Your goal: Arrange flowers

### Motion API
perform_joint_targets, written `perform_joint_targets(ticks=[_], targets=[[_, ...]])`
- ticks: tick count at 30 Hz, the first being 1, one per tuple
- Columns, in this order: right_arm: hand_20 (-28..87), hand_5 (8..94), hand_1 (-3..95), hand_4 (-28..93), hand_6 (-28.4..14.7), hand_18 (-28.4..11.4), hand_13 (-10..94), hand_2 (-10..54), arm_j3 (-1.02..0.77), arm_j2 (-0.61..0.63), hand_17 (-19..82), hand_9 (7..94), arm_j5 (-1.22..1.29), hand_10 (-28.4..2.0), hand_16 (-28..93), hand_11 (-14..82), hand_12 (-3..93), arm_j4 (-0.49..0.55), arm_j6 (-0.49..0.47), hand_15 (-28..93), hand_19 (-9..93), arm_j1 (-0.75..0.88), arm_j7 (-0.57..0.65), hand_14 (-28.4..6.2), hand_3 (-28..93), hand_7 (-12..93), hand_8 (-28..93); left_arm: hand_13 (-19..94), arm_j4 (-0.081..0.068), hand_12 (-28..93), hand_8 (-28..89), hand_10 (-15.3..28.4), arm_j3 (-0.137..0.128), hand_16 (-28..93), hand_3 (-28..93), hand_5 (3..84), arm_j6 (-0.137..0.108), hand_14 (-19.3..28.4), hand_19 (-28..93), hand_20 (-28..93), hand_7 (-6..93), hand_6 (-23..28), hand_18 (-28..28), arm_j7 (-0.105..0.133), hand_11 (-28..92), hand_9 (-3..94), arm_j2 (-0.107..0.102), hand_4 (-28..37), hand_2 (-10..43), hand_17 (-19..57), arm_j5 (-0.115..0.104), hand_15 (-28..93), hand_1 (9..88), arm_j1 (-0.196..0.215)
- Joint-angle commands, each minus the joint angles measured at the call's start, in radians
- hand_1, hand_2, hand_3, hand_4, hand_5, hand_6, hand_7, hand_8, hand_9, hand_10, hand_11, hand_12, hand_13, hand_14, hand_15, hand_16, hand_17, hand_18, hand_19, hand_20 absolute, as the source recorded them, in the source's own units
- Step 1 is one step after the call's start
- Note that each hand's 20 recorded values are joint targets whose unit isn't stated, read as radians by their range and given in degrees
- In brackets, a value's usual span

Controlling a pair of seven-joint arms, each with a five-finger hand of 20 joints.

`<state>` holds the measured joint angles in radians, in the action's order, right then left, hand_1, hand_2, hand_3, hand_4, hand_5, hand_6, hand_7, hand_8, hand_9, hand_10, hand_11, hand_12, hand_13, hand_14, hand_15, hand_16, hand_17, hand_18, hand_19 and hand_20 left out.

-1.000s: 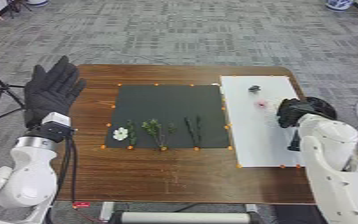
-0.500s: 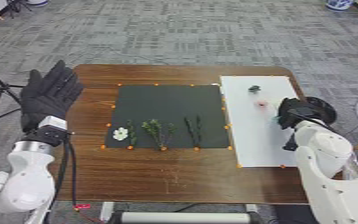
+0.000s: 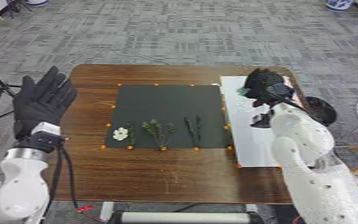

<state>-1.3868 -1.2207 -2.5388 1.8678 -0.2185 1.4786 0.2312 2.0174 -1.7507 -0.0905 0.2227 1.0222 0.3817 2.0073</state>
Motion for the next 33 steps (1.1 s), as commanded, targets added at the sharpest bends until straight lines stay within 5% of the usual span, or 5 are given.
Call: perform_joint_targets(ticks=[1,12,13,24,33], targets=[[34,73.5,61.9,-28,1.6,-19.5,69,-9.5,0.196,-0.211,30,83.1,-0.065,-6.7,45,16.8,49.6,-0.140,-0.008,53,72,-0.206,-0.156,-4.1,69,31,-1,19,0.005,4,-8,12.6,-0.009,-6,60,36.6,-0.003,10.3,33,4,5.5,8.0,11.1,-0.008,14,26.9,0.027,-28.3,17.9,-8.0,-0.003,12,26.3,0.029],[35,73.6,61.4,-28,1.8,-19.5,69,-9.5,0.299,-0.388,30,83.2,-0.317,-6.7,45,16.9,49.2,-0.341,-0.069,53,72,-0.246,-0.314,-4.1,70,31,-1,21,0.007,4,-8,11.9,-0.002,-6,49,36.1,0.002,9.3,33,4,5.9,7.1,11.0,0.014,14,27.2,0.031,-28.3,19.7,-7.6,-0.025,11,30.5,0.044],[35,73.8,61.3,-28,1.7,-19.5,69,-9.5,0.325,-0.373,30,83.3,-0.329,-6.7,45,16.8,49.0,-0.282,-0.088,53,72,-0.207,-0.298,-4.1,70,31,-1,21,0.052,4,-9,11.8,-0.020,-6,43,36.0,0.013,9.2,33,4,6.2,6.9,11.0,0.039,14,27.2,0.037,-28.3,20.2,-7.6,-0.034,11,33.1,0.109],[34,73.1,61.5,-28,1.7,-19.2,69,-9.5,0.303,-0.509,30,82.5,-0.490,-6.4,45,16.6,47.7,-0.443,-0.067,53,72,-0.237,-0.349,-3.9,69,30,-2,22,0.004,6,-7,12.4,-0.013,-4,3,36.7,0.025,10.4,29,6,3.0,8.4,11.8,0.053,12,28.0,0.032,-18.8,25.4,-6.3,-0.083,10,43.1,0.069],[34,72.5,60.9,-28,1.7,-19.2,69,-9.5,0.259,-0.570,30,82.1,-0.460,-6.3,44,17.2,47.1,-0.536,-0.004,53,72,-0.268,-0.291,-3.9,70,32,-3,20,-0.003,4,-8,12.3,-0.045,-6,57,36.8,0.013,10.9,33,5,5.2,8.1,11.4,0.048,14,27.5,0.020,-28.3,18.5,-8.0,-0.021,14,26.9,0.047]])
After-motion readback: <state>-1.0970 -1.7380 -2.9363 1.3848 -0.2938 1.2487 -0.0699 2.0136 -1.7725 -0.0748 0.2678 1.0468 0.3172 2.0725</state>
